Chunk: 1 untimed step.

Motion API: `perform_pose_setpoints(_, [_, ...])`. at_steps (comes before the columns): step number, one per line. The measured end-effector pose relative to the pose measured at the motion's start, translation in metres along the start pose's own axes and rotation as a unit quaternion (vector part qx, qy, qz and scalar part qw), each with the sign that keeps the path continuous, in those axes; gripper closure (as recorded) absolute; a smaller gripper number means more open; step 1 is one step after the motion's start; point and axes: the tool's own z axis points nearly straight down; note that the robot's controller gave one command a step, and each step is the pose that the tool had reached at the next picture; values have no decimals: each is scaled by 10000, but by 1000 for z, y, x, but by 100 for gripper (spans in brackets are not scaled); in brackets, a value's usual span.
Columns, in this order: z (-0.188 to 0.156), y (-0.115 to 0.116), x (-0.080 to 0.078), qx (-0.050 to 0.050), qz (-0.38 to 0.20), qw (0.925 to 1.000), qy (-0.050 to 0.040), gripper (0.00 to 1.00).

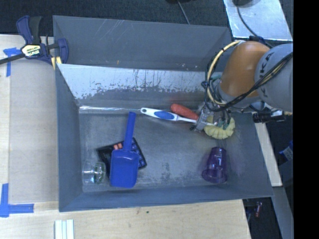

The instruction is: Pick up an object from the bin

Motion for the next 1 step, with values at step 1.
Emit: perform_pose_setpoints(1, [0, 0, 0, 1, -5, 10000, 0, 100])
